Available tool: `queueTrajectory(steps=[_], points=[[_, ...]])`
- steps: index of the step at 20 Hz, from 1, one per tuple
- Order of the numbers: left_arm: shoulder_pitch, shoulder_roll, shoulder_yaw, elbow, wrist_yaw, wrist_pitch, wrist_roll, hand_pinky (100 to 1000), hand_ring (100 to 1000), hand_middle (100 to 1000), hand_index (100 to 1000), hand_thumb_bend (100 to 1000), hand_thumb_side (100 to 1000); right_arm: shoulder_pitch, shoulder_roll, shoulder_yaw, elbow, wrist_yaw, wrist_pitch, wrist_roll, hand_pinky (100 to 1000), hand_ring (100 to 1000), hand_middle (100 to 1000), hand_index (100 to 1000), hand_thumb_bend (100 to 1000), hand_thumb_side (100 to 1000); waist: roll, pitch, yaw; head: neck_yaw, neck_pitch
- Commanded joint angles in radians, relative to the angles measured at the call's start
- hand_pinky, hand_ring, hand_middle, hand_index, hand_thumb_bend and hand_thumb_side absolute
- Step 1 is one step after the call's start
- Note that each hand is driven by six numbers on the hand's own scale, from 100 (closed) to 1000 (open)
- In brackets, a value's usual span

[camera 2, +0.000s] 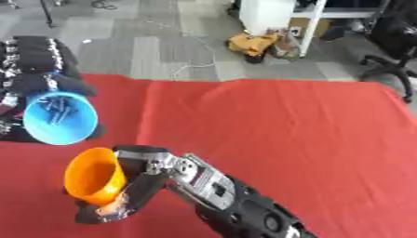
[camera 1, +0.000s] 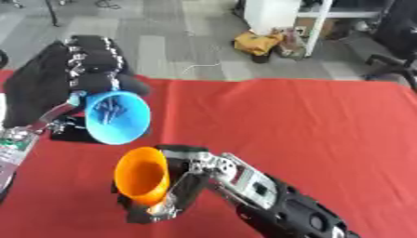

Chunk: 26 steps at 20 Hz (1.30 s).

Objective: Pour the contents of one cup into another cup.

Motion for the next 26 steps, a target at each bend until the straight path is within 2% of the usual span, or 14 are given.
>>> queueTrajectory(steps=[1, 26], points=[[-0.016, 0.019, 0.006, -0.024, -0.036, -0.014, 0.033, 523, 392, 384, 646, 658, 100, -0.015, -0.015, -0.011, -0.01, -0.005, -0.001, 0.002, 728, 549, 420, 671, 342, 100, 0.005, -0.016, -0.002, -0.003, -0.007], [-0.019, 0.025, -0.002, -0.054, -0.216, -0.022, 0.149, 539, 413, 402, 648, 661, 100, -0.01, -0.015, -0.011, -0.005, -0.003, -0.002, 0.001, 727, 549, 419, 670, 343, 100, 0.008, -0.02, -0.002, -0.01, -0.004]])
